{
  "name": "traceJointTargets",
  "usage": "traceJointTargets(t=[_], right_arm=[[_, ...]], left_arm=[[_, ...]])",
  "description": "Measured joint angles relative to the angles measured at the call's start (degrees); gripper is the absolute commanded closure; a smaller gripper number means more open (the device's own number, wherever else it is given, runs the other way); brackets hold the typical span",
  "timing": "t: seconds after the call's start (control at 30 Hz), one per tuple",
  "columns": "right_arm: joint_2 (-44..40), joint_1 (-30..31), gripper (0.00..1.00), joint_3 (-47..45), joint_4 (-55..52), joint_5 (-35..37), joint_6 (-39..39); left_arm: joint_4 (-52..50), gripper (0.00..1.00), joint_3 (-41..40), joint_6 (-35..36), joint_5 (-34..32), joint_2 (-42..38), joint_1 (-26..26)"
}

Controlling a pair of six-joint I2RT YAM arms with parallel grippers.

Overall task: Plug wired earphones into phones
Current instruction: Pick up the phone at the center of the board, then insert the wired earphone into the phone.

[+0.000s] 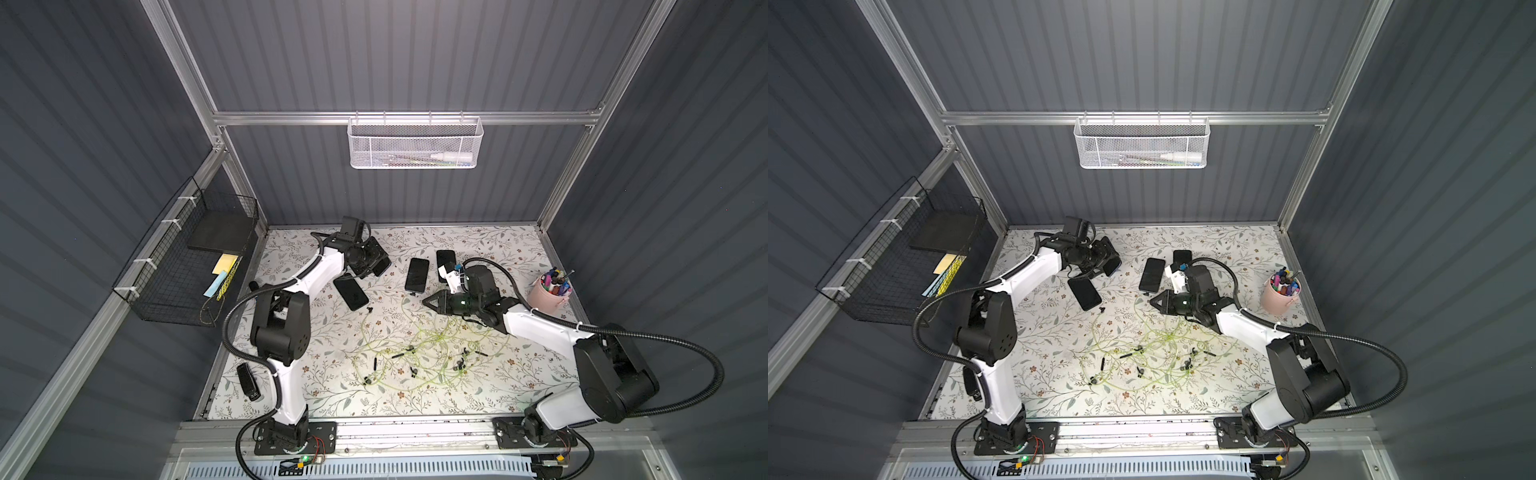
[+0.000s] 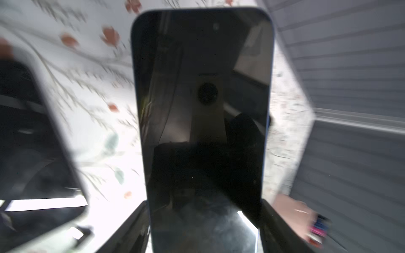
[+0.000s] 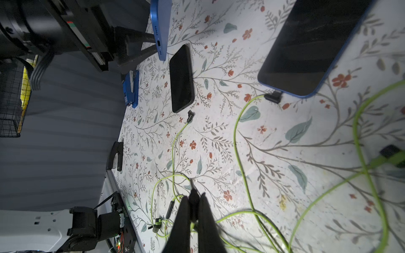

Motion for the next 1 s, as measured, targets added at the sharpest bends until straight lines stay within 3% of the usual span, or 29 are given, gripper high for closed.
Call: traceJointTargets(t=[0.13, 0.43, 0.67, 1.0], right_arm=[[-2.05, 3.45, 1.0, -0.02, 3.8, 5.9, -1.9], [-0.81, 12.68, 1.0, 1.73, 10.29, 19.28, -11.37], [-0.33, 13.35, 1.0, 2.67, 11.85, 24.15, -13.9], [1.53, 13.42, 1.0, 5.57, 12.17, 25.18, -14.58]], left_arm=[[6.97, 1.0, -9.03, -12.72, 1.97, -6.49, -0.7], [15.78, 1.0, -20.15, -32.46, 2.4, -14.53, -3.85], [17.46, 1.0, -22.49, -36.59, 2.16, -16.9, -5.05], [18.62, 1.0, -23.37, -36.96, 2.16, -17.25, -5.18]])
